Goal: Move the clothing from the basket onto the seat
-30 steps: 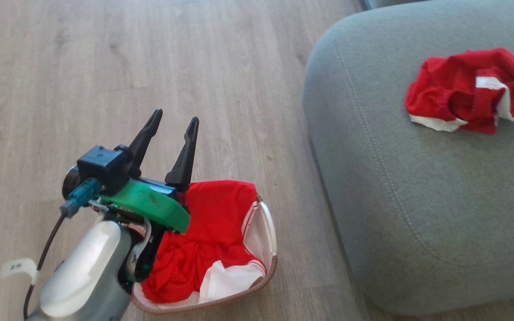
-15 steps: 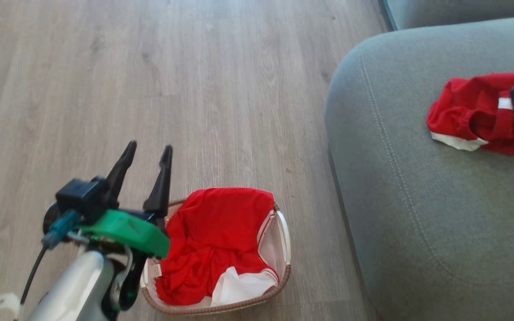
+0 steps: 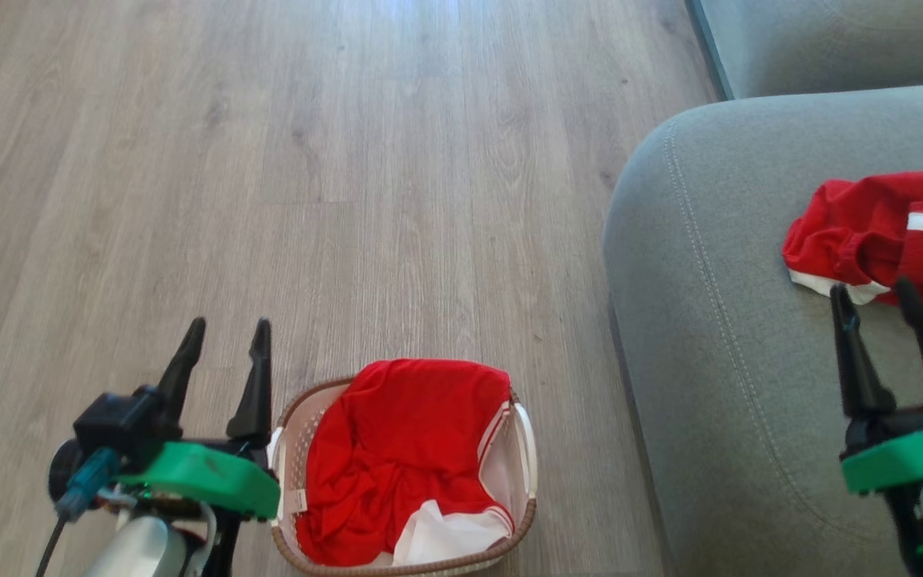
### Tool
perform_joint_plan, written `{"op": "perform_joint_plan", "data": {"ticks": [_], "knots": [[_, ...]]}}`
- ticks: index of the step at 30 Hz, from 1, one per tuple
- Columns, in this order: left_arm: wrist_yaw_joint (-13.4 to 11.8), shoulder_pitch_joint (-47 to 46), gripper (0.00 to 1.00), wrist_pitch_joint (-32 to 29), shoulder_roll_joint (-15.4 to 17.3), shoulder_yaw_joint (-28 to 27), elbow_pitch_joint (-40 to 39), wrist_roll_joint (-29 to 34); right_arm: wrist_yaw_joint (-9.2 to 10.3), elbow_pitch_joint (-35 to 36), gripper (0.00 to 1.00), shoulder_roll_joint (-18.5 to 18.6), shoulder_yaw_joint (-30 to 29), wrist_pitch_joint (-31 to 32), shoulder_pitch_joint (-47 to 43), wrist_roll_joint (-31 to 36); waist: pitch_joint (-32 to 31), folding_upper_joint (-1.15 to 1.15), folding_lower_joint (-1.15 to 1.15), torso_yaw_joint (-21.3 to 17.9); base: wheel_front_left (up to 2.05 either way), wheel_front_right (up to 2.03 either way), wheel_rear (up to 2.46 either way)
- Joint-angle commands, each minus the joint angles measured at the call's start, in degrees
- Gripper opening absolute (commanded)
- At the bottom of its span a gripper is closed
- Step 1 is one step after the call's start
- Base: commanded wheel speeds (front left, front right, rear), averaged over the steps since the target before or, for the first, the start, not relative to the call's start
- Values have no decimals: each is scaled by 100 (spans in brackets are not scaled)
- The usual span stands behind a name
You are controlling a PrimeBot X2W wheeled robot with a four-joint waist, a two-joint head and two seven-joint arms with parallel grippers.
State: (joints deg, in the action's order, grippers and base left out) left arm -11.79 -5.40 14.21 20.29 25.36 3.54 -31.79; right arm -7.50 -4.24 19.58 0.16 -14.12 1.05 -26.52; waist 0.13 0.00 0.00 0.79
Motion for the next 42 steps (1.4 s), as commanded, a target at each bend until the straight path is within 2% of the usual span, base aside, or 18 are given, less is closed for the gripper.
{"op": "perform_joint_plan", "data": {"ticks": [1,7,9,14,27,42], "knots": [[-48,-150,100,74,59,-387,-238,127,1,255,100,-48,-57,-19,-79,145,-14,0,0,6,0,0,0],[21,193,100,77,-133,-755,-334,388,1,403,100,-434,-194,-62,-366,444,-29,0,0,-22,0,0,0],[17,287,100,77,-132,-829,-311,640,1,457,100,-576,-171,-76,-436,528,-34,0,0,-42,0,0,0],[116,438,100,78,-364,-1059,-323,945,1,546,100,-781,10,-85,-520,667,-40,0,0,-94,0,0,0],[535,569,100,78,-784,-1511,-195,1445,1,512,100,-873,126,-87,-488,810,-26,0,0,-171,0,0,0],[859,564,100,78,-1085,-1821,-101,1760,1,470,100,-928,135,-87,-428,854,-1,0,0,-175,0,0,0]]}}
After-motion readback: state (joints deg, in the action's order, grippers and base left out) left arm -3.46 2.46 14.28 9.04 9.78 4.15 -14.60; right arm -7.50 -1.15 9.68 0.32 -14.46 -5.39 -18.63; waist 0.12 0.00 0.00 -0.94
